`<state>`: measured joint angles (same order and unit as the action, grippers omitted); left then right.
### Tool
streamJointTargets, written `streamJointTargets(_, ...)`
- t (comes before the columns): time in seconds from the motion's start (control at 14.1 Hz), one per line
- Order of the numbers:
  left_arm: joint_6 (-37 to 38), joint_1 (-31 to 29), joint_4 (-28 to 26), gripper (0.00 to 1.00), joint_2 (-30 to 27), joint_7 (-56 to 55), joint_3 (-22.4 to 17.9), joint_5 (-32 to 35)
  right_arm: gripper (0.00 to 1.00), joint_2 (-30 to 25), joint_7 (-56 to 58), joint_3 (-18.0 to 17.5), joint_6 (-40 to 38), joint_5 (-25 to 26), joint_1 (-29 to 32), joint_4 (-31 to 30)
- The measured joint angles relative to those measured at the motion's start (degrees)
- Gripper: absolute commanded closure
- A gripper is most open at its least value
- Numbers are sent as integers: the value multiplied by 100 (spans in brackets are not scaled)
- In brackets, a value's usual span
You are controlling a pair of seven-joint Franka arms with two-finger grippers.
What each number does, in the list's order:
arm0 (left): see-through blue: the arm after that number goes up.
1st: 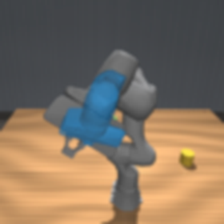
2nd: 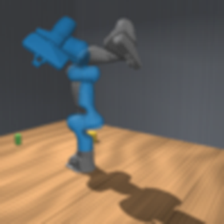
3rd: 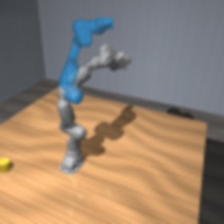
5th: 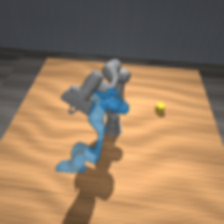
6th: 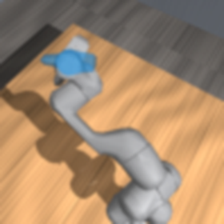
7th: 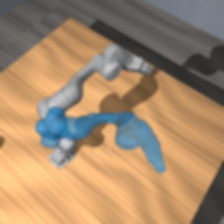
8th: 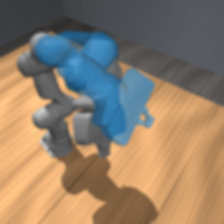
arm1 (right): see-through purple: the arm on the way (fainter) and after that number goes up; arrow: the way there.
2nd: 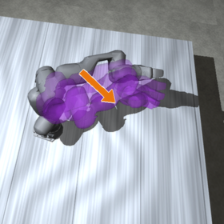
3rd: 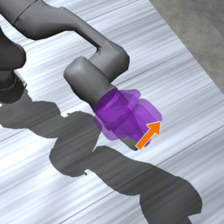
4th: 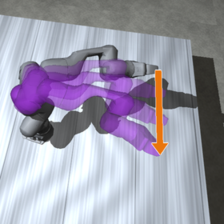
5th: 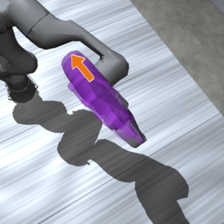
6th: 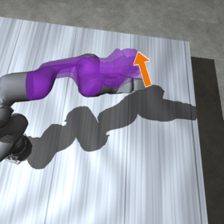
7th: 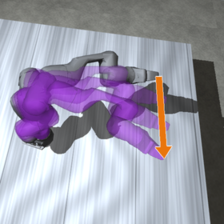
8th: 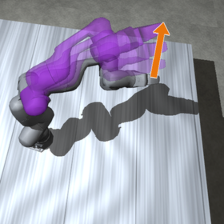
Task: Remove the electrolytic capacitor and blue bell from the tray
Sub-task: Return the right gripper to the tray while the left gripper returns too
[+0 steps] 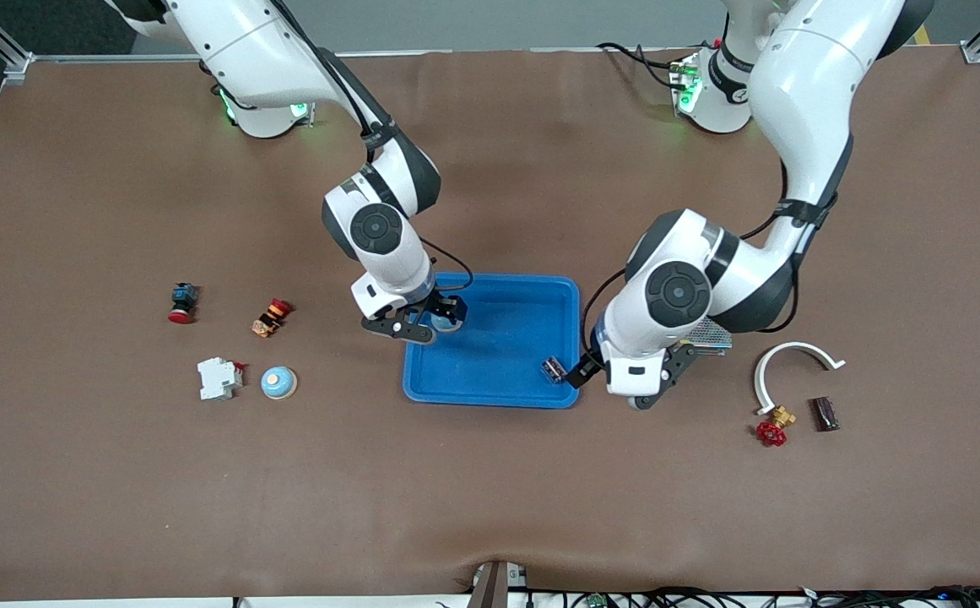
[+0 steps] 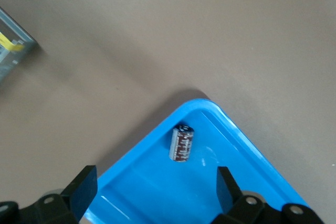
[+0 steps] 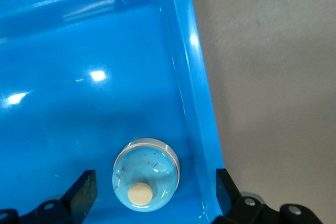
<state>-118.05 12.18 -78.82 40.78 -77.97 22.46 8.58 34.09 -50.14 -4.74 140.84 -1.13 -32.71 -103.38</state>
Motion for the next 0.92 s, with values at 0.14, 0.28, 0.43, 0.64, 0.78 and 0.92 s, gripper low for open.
streamJointTargets(0.14, -273, 78, 0, 0, 98, -142, -11, 0, 0, 78, -67, 0, 18, 0, -42, 10)
streamJointTargets(0.28, -531, 207, -2, 0, 184, -279, -102, 0, 0, 125, -131, -1, 70, 0, -102, 12)
streamJointTargets(0.43, -727, 412, -3, 0, 278, -378, -286, 0, 0, 180, -168, -1, 144, 0, -162, 27)
streamJointTargets(0.64, -1043, 618, -5, 0, 463, -425, -455, 0, 0, 282, -266, -1, 180, 0, -235, 102)
streamJointTargets(0.78, -1260, 638, -6, 0, 594, -431, -471, 0, 0, 314, -284, -1, 183, 0, -260, 131)
streamJointTargets(0.92, -1416, 638, -5, 0, 701, -432, -501, 0, 0, 352, -286, 2, 183, 0, -264, 158)
